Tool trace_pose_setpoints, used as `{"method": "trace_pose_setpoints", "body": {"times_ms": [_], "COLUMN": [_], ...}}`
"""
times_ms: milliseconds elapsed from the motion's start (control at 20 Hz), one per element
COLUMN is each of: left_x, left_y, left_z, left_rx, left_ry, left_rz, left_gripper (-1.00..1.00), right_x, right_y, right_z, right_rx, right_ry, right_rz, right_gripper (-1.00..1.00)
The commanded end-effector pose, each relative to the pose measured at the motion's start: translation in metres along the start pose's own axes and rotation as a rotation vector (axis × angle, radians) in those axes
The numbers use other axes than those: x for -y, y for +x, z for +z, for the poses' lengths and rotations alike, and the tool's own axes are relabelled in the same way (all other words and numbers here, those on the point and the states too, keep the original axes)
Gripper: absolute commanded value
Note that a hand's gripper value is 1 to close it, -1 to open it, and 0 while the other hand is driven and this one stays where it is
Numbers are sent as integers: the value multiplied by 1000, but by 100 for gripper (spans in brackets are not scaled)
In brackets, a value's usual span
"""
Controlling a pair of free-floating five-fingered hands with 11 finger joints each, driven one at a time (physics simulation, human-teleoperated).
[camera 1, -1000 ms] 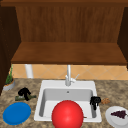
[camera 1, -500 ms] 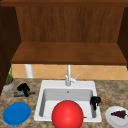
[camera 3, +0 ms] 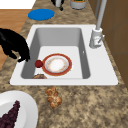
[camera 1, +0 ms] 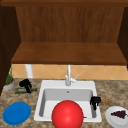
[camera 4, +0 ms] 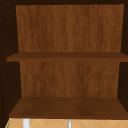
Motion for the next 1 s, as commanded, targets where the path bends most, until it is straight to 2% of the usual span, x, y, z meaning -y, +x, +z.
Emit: {"method": "trace_pose_setpoints", "body": {"times_ms": [0,200,350,550,750,950], "left_x": [-15,-30,-44,-58,-70,-80], "left_y": [21,47,67,93,118,137], "left_z": [-27,-51,-65,-83,-107,-131], "left_rx": [37,30,28,23,18,26], "left_ry": [-13,-17,-39,-54,-33,-28], "left_rz": [-16,-22,-26,-29,-40,-42], "left_gripper": [100,100,100,100,100,100], "right_x": [0,0,0,0,0,0], "right_y": [0,0,0,0,0,0], "right_z": [0,0,0,0,0,0], "right_rx": [0,0,0,0,0,0], "right_ry": [0,0,0,0,0,0], "right_rz": [0,0,0,0,0,0], "right_gripper": [0,0,0,0,0,0]}}
